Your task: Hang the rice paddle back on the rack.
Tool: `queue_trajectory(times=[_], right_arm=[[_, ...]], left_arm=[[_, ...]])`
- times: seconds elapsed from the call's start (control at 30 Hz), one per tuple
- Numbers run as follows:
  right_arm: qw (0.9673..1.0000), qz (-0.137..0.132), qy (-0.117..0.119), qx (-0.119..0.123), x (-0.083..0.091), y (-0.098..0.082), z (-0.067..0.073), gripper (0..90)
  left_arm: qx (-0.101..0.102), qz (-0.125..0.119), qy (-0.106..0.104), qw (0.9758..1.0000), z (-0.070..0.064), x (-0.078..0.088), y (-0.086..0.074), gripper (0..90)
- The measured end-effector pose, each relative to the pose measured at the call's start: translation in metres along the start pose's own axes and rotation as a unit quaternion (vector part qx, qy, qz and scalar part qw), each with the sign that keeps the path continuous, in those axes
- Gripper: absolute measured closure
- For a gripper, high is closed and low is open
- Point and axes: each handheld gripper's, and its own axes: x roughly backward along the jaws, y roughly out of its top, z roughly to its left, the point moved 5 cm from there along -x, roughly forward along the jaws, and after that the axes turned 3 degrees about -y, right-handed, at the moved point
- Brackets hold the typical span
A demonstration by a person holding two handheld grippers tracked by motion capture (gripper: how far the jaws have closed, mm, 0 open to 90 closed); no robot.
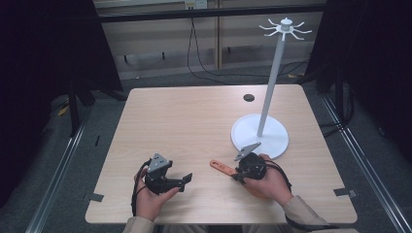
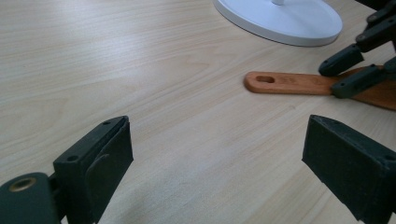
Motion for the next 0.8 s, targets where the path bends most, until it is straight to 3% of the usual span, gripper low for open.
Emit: queue_trajectory(times=[0.1,0.13,0.17,0.23,0.4,0.53,0.6,0.63,0.7,0.8], right_arm=[[0.9998,0.016,-0.004,-0.01,0.014,-0.018,-0.003,65.5],[0.9998,0.016,-0.004,-0.01,0.014,-0.018,-0.003,65.5],[0.9995,0.026,-0.006,-0.014,0.017,-0.021,-0.003,58.0],[0.9995,0.029,-0.007,-0.013,0.017,-0.022,-0.003,58.0],[0.9985,0.052,-0.012,-0.013,0.014,-0.014,0.0,57.0],[0.9956,0.09,-0.018,-0.015,0.009,-0.003,0.003,55.6],[0.995,0.097,-0.019,-0.016,0.009,-0.002,0.003,55.0],[0.9925,0.119,-0.021,-0.022,0.007,0.003,0.003,56.3],[0.9909,0.131,-0.022,-0.023,0.006,0.006,0.003,64.9],[0.9895,0.14,-0.024,-0.025,0.005,0.008,0.003,65.8]], left_arm=[[0.003,-0.002,-0.002,1.0,-0.001,-0.001,0.001,8.3],[0.003,-0.002,-0.002,1.0,-0.001,-0.001,0.001,8.3],[-0.002,0.001,-0.003,1.0,-0.002,-0.001,0.001,8.3],[-0.001,0.0,-0.003,1.0,-0.002,-0.002,0.002,8.3],[0.003,0.0,-0.004,1.0,-0.002,-0.003,0.002,8.3],[0.004,-0.001,-0.004,1.0,0.0,-0.003,0.001,8.3],[0.005,-0.002,-0.004,1.0,0.0,-0.003,0.002,8.4],[0.007,-0.003,-0.004,1.0,0.001,-0.003,0.002,8.4],[0.006,-0.004,-0.003,1.0,0.001,-0.003,0.002,8.4],[0.002,-0.001,-0.004,1.0,0.001,-0.003,0.002,8.4]])
